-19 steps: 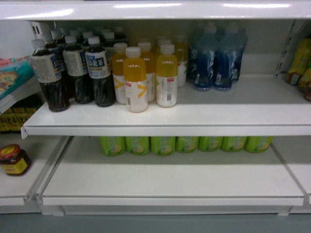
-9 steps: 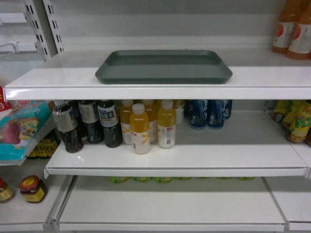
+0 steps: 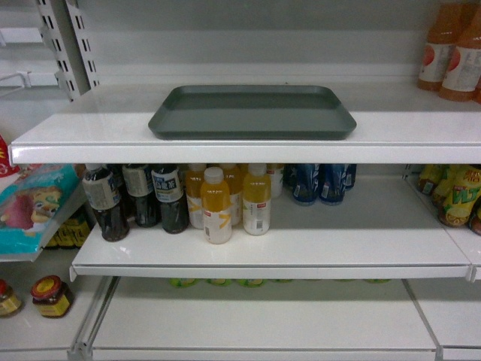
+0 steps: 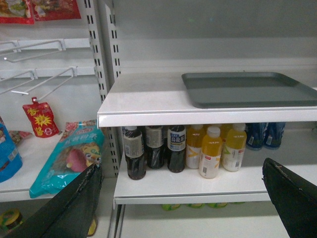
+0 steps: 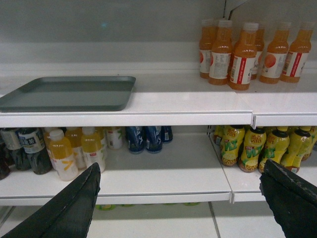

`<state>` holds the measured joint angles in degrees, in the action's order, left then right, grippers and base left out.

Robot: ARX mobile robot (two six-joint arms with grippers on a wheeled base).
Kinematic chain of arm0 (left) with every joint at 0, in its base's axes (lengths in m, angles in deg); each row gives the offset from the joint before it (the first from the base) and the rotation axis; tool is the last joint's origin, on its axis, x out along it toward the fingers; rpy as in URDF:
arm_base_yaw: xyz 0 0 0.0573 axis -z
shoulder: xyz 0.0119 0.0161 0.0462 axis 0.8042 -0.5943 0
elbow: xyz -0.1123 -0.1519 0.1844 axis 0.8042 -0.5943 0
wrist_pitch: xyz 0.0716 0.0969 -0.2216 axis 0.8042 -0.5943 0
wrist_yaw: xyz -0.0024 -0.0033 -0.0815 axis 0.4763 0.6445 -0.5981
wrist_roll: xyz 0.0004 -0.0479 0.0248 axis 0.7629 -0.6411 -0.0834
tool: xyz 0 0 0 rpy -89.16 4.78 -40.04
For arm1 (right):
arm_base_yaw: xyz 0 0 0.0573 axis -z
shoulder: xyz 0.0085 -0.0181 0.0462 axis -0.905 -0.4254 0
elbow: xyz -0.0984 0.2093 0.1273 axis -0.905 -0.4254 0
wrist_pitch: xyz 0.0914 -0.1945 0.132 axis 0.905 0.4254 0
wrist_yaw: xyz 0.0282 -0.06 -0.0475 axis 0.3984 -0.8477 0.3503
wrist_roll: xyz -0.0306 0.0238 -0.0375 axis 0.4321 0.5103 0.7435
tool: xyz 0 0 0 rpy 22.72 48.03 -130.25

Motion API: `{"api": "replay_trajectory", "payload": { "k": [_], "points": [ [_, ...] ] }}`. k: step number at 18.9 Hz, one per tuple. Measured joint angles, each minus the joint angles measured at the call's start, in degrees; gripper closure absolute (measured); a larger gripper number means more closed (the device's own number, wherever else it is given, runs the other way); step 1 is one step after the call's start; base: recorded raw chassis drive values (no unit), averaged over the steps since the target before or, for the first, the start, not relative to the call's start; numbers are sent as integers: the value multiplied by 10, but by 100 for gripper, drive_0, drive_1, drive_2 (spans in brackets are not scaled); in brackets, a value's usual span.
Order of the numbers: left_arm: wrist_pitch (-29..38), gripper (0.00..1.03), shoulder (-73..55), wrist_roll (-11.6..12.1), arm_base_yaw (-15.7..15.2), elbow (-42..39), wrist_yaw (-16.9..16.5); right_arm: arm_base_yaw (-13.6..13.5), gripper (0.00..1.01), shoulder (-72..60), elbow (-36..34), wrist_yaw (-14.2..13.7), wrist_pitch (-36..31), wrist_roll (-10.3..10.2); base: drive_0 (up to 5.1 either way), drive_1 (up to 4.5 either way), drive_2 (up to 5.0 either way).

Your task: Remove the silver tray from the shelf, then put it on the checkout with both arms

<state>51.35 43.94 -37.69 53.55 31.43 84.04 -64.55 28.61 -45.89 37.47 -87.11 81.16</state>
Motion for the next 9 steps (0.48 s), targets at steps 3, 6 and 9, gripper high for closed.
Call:
{"api": "replay_trajectory", "payload": {
  "k": [3,6,9],
  "points": [
    [0,5,0,0,0,0,0,0,3,0,0,0,0,0,0,0,0],
    [0,5,0,0,0,0,0,0,3,0,0,0,0,0,0,0,0],
    [-1,5,0,0,0,0,0,0,3,0,0,0,1,0,0,0,0]
  ]
}}
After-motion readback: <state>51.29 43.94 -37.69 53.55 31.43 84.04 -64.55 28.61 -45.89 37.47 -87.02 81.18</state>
